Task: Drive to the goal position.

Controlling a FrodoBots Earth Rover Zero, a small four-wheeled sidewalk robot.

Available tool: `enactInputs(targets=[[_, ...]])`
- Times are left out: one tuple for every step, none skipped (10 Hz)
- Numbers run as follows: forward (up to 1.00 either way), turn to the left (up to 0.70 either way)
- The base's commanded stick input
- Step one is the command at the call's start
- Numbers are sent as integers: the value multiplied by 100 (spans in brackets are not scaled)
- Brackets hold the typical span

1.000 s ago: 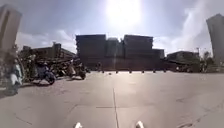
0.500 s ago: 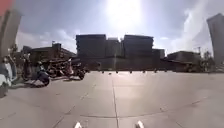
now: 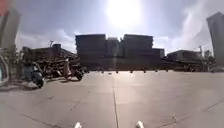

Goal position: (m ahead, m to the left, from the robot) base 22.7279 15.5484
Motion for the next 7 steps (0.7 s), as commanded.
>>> enactInputs(targets=[[70,0],[70,0],[70,0],[70,0],[70,0],[70,0],[70,0]])
